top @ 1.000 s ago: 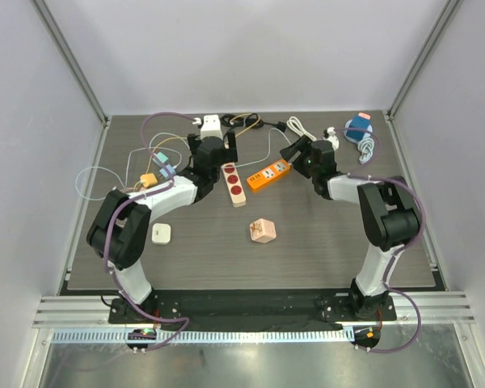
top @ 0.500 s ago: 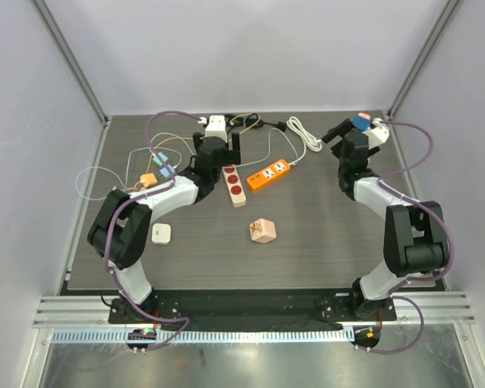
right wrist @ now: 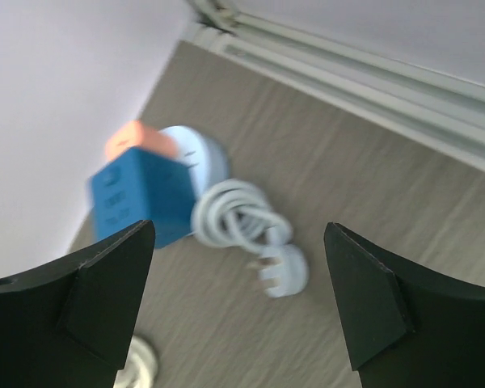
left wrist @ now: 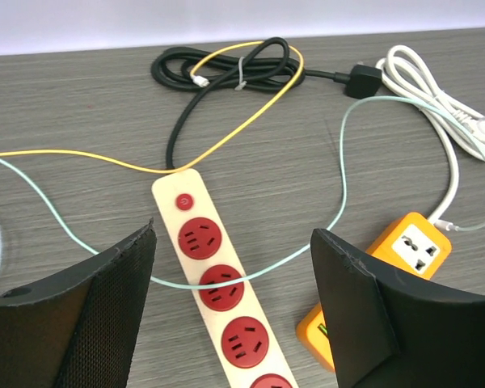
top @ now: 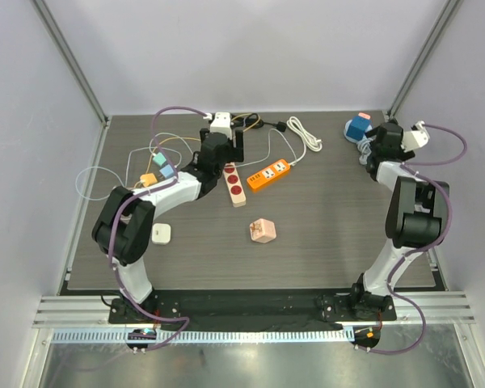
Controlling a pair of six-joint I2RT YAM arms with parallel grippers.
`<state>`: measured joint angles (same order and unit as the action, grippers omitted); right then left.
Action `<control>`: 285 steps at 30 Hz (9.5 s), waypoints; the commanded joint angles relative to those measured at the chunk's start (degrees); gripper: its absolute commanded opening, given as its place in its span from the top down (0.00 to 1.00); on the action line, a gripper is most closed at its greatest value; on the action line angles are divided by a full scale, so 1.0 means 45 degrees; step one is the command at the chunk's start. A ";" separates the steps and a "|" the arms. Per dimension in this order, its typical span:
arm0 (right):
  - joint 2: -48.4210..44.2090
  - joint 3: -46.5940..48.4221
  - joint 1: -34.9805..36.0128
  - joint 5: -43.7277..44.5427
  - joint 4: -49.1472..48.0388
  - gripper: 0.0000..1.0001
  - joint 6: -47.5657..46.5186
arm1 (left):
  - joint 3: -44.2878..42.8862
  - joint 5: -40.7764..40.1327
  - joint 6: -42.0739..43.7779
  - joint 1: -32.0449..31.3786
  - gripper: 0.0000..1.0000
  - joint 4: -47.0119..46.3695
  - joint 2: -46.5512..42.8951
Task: Pull the plug off the socket
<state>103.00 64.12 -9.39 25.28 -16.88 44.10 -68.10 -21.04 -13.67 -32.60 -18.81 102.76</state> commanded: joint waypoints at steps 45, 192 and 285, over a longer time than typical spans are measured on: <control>0.3302 0.1768 -0.0882 -0.3625 0.0979 0.62 0.0494 | -0.0434 0.0749 -0.0478 -0.0256 0.25 -0.0215 0.0114; -0.1696 -0.4248 0.2086 -0.9505 -0.2225 0.28 0.0220 | -0.2797 0.6452 0.0655 -0.2638 1.00 -0.2599 0.2320; -0.1972 -0.5283 0.1520 -1.0910 -0.3571 0.22 0.1607 | -0.7719 0.4478 -0.0673 -0.2990 1.00 0.0977 0.4215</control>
<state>93.54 40.16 -3.03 -22.92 -29.61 50.81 -99.61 -2.90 -14.83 -45.98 -4.91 127.85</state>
